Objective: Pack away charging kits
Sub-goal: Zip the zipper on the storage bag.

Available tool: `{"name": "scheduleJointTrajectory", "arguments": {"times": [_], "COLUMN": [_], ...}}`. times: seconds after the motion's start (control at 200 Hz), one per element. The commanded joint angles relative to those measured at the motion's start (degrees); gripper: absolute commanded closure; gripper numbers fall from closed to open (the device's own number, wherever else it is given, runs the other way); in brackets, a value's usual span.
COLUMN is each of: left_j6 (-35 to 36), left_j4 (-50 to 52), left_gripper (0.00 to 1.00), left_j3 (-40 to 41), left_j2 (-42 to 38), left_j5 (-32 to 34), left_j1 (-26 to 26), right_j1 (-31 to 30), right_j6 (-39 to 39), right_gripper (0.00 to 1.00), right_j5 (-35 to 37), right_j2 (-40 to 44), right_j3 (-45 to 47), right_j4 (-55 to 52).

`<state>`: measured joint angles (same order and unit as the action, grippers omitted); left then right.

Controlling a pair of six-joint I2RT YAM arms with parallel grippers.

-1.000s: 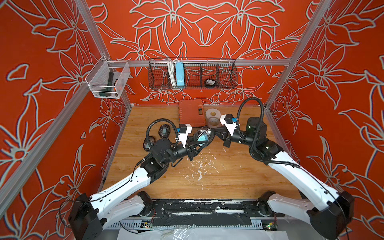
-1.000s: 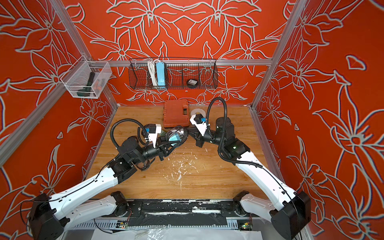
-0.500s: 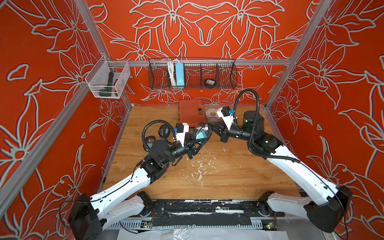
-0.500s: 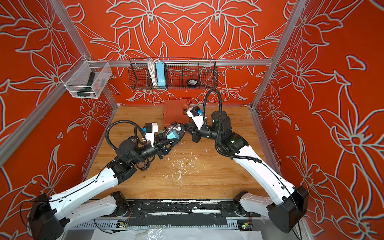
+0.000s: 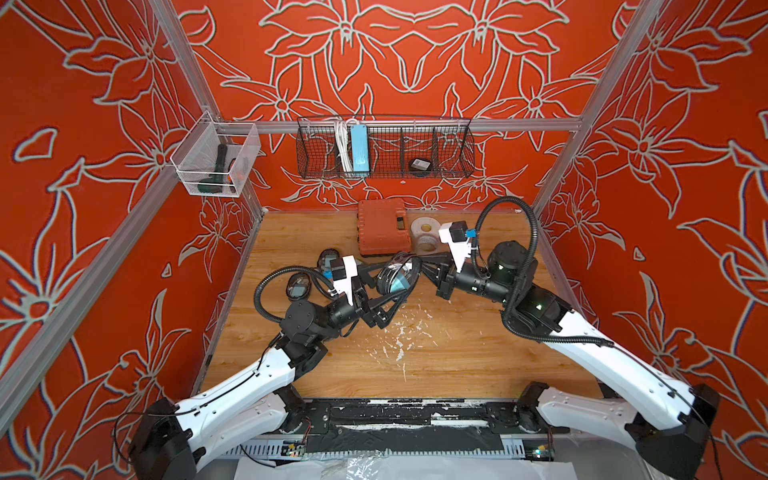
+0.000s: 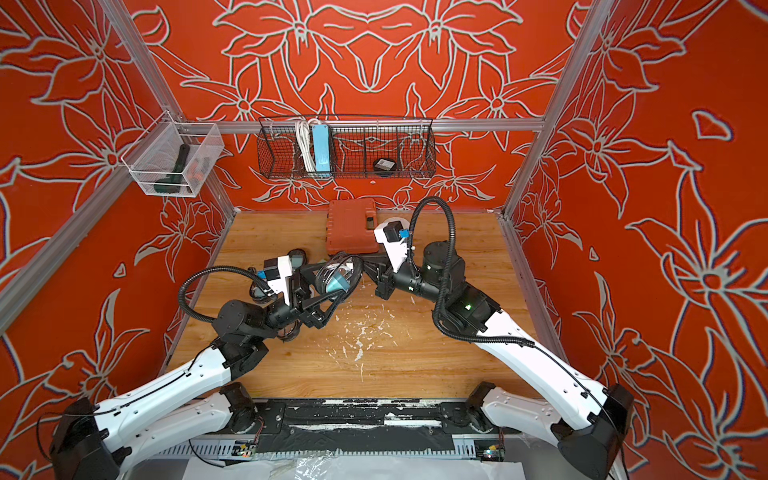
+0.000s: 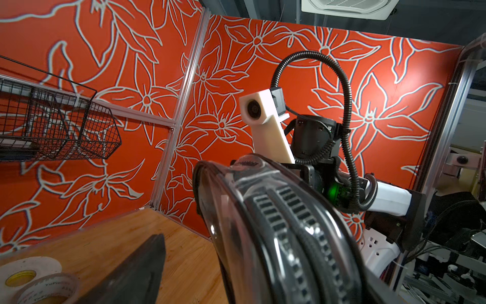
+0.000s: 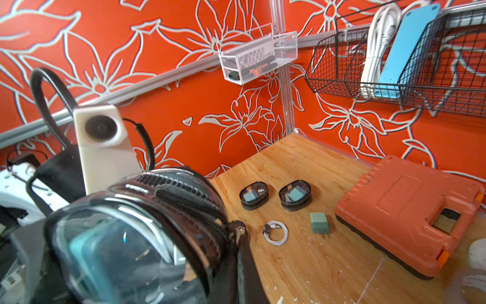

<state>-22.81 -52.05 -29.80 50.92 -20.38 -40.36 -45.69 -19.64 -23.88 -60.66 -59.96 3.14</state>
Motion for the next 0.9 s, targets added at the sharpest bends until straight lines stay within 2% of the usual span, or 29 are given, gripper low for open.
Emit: {"name": "scheduleJointTrajectory", "arguments": {"times": [0.0, 0.1, 0.21, 0.365, 0.425, 0.535, 0.626, 0.721, 0.806, 0.896], "left_j6": [-1.58, -3.10, -4.12, -4.56, -4.95, -5.02, -4.38, -3.85, -3.13, -2.78], "left_j4": [-7.17, -9.23, -9.65, -8.95, -9.03, -7.81, -4.58, 0.86, 4.23, 9.34], "left_gripper": [0.11, 0.12, 0.20, 0.39, 0.52, 0.84, 1.00, 1.00, 1.00, 1.00], "left_j3": [0.38, 0.44, -0.23, -1.22, -1.30, -1.98, -3.16, -4.91, -6.23, -7.97], "left_j2": [0.51, 1.23, 2.30, 3.65, 3.68, 3.02, 1.82, 0.56, -0.11, -0.46], "left_j5": [0.78, 1.64, 2.79, 3.95, 4.73, 5.41, 6.23, 8.15, 7.18, 5.33], "left_j1": [-0.16, -0.16, -0.16, -0.16, -0.18, -0.16, -0.16, -0.16, -0.07, -0.07], "right_j1": [-2.62, -4.92, -7.39, -10.52, -11.29, -11.53, -11.49, -11.44, -11.35, -11.05], "right_j6": [-8.53, -11.64, -13.32, -15.04, -14.37, -12.21, -9.26, -1.68, 5.94, 13.33], "right_gripper": [1.00, 1.00, 1.00, 1.00, 1.00, 1.00, 1.00, 1.00, 1.00, 1.00], "right_j5": [6.46, 10.61, 13.66, 18.51, 18.54, 19.22, 20.10, 17.88, 15.42, 17.73], "right_j2": [1.35, 1.05, 0.22, 0.56, 0.11, -0.56, -0.20, 0.48, 1.07, 1.75], "right_j3": [1.87, 3.17, 3.99, 6.02, 5.33, 4.42, 4.51, 3.75, 4.61, 3.60], "right_j4": [8.51, 11.28, 13.18, 15.79, 15.06, 12.96, 11.58, 8.13, 8.17, 4.63]}}
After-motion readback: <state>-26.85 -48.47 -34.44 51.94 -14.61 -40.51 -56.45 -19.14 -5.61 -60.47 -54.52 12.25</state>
